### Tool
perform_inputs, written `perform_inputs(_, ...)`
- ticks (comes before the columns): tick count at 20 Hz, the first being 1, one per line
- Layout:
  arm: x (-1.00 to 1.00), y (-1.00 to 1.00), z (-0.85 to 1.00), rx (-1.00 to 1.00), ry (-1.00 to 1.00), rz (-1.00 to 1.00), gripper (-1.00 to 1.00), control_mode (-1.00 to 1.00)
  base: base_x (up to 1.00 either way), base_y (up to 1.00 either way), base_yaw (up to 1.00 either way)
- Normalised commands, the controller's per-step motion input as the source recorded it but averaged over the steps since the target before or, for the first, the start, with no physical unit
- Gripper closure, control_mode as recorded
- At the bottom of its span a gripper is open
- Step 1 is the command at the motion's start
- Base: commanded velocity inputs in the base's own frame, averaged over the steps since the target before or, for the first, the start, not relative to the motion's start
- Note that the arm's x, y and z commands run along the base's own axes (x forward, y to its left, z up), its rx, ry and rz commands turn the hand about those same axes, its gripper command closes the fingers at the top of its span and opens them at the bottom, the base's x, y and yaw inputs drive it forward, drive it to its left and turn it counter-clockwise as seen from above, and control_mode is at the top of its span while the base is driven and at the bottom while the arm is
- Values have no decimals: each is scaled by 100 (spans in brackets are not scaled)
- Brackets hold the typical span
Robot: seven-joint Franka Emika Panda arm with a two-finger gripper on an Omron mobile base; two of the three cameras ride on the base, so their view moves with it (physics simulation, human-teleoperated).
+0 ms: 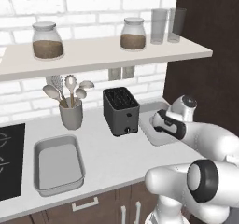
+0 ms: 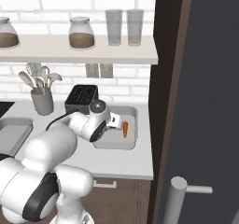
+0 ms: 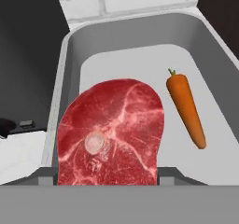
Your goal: Place one carrot and one steak in each tupperware on the nearby counter, to pack two identical lunches.
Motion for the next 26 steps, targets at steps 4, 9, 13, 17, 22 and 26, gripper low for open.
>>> perform_inputs(4,23,-2,-18,0,0,0,100,-100,0,0,0)
perform_inputs(9,24,-1,-6,0,1,0,-100,-100,0,0,0)
perform_inputs(13,26,-8,0,0,1,0,-100,-100,0,0,0)
perform_inputs(17,8,-10,2,0,0,0,-100,-100,0,0,0)
perform_inputs(22,-31,0,37,0,0,0,-100,-100,0,0,0)
perform_inputs(26,-92,0,67,0,-1,0,-100,-100,0,0,0)
